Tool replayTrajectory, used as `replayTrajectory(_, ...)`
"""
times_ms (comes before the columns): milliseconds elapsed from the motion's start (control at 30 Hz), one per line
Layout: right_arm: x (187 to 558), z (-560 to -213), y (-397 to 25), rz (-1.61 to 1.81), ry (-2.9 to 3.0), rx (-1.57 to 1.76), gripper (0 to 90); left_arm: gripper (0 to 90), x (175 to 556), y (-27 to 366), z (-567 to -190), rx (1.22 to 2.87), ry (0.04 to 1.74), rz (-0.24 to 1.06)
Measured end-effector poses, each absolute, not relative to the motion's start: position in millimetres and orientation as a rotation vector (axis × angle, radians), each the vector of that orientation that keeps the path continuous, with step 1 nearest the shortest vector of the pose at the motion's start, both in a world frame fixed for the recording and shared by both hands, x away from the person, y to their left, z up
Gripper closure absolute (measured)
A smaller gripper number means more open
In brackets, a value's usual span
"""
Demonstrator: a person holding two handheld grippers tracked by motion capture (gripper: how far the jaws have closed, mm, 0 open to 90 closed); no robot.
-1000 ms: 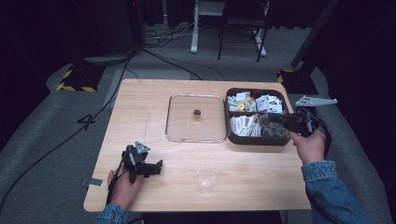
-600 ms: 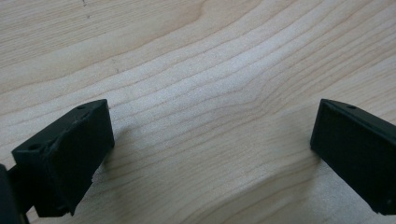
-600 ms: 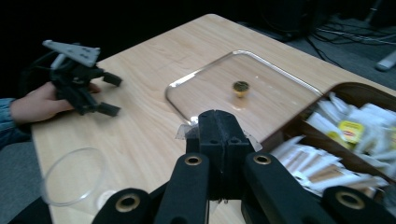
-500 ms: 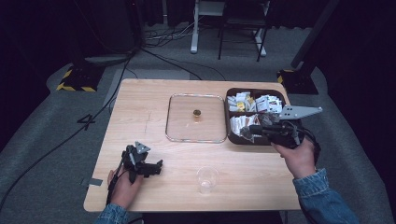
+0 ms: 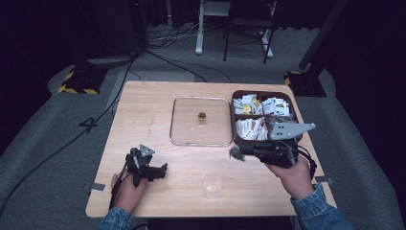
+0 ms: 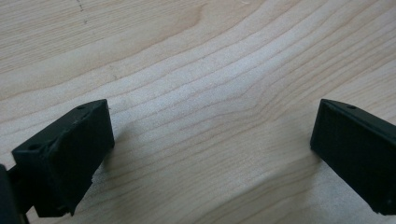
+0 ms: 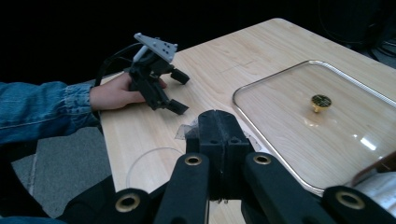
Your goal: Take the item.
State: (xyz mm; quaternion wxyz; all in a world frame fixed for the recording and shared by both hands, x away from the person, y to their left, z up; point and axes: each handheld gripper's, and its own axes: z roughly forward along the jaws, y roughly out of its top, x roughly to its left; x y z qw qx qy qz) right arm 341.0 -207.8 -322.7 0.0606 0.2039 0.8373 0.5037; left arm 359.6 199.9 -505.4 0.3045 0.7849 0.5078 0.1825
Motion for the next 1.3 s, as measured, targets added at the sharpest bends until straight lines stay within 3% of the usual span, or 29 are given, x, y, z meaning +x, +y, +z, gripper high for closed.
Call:
replayTrajectory(500,329,-329,-182,1.559,2.594,0.537,90.0,0.0,359,201,-506,2.078,1.343,0.480)
replayTrajectory(1300,329,-381,-152,1.493,2.732,0.569,90.0,0.0,359,200,-506,2.077,1.343,0.478)
